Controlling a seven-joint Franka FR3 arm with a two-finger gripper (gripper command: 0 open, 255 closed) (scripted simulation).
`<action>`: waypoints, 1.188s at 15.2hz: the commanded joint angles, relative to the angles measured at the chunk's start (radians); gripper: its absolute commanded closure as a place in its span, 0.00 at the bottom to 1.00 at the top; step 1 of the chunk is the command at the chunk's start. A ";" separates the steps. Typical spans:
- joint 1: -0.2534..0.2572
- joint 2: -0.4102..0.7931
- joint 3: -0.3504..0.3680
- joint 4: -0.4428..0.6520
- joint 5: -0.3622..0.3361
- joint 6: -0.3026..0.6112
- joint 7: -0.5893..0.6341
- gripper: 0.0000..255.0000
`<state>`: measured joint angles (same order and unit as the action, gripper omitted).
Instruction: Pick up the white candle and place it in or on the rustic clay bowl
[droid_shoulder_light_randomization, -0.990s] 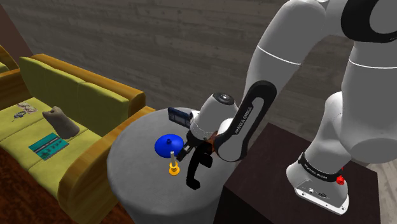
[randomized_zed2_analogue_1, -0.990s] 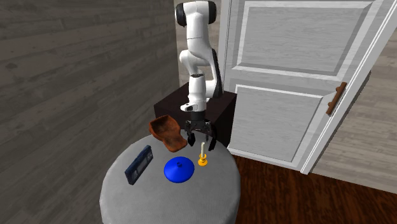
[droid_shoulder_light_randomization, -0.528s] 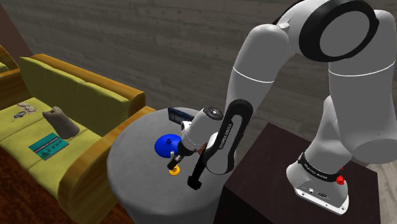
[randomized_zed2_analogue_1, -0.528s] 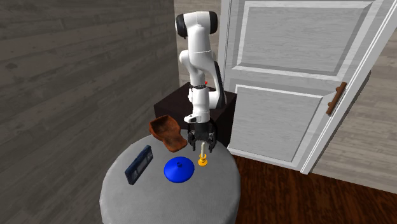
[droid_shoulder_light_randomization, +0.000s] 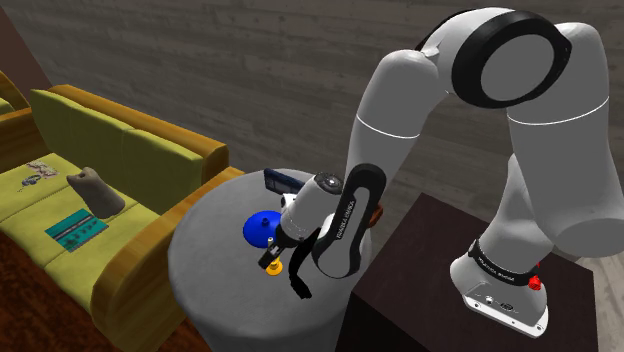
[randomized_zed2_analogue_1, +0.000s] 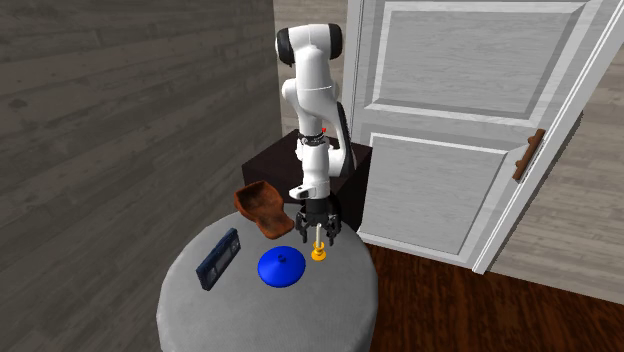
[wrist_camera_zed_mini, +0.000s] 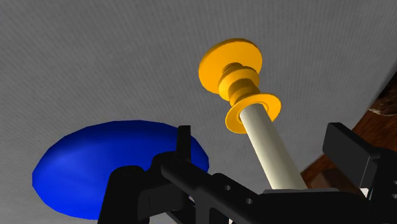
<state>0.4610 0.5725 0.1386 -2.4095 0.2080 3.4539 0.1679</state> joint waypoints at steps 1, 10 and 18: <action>0.002 0.017 0.002 0.000 -0.001 -0.005 0.000 0.00; 0.013 0.018 -0.008 0.027 0.004 -0.031 -0.003 1.00; 0.011 -0.065 -0.003 -0.030 0.011 -0.057 0.000 1.00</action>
<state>0.4723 0.5196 0.1353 -2.4350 0.2186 3.4074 0.1678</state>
